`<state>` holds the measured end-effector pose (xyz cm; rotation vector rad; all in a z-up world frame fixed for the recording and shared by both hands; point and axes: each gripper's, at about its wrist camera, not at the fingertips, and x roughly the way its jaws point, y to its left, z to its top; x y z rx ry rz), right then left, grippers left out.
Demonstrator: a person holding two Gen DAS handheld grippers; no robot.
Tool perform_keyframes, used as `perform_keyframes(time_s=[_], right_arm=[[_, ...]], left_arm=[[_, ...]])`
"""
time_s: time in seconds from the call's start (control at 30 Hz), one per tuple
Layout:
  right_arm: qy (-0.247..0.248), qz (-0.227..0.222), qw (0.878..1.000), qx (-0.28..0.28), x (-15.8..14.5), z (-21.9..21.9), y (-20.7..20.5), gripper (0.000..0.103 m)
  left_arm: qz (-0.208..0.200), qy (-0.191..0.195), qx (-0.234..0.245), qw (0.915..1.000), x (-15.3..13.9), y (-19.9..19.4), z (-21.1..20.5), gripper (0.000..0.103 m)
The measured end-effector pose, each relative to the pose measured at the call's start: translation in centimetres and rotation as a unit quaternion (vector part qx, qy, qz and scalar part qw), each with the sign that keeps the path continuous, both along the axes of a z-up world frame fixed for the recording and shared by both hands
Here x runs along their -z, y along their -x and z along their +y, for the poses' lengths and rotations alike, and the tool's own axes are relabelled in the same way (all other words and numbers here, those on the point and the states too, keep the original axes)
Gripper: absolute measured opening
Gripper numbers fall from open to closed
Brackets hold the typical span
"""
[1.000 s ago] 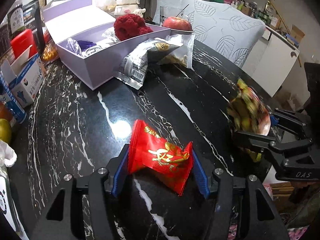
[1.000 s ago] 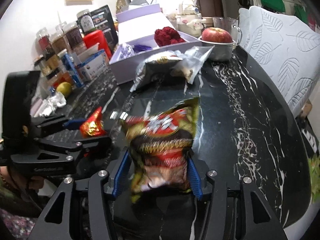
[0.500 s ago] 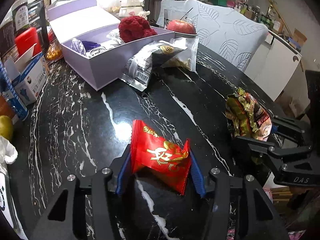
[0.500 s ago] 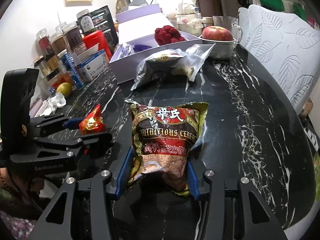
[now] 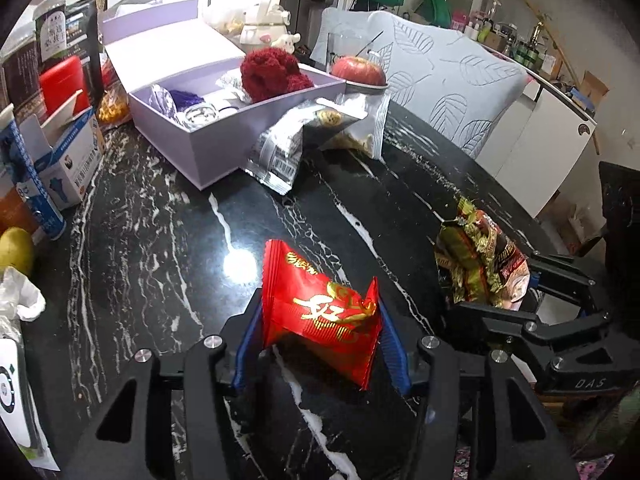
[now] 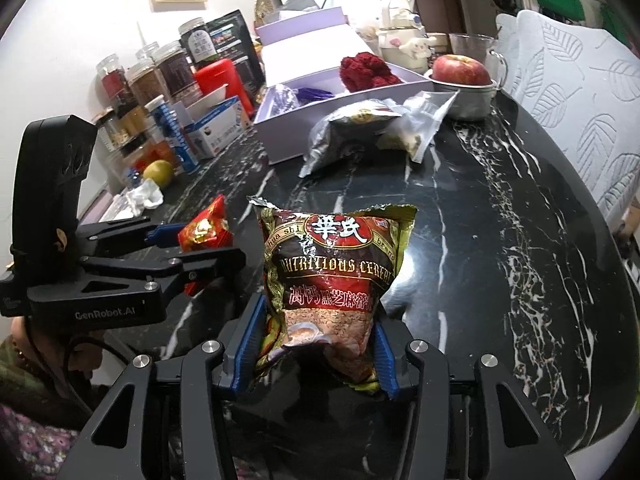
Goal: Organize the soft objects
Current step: 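Lift red packet in left tool while right tool lifts cereal bag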
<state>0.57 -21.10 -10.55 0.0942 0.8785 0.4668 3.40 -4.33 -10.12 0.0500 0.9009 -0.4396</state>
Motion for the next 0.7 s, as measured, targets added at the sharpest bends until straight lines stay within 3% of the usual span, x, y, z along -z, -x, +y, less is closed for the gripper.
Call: perform_keyframes(time_s=[0.33,0.7], right_arm=[[-0.029,-0.013,0.999,-0.019,-2.0,0.6,0.8,0.048],[-0.026,-0.086,0.995,-0.048,-7.0,1.8,1.4,0.048]], left_arm=[[-0.033,0.010,0.009,0.9994,-3.1,0.8,0.4,0.052],[-0.107,0.025,0.002,0.9939,-8.5,1.2,1.0,0.052]])
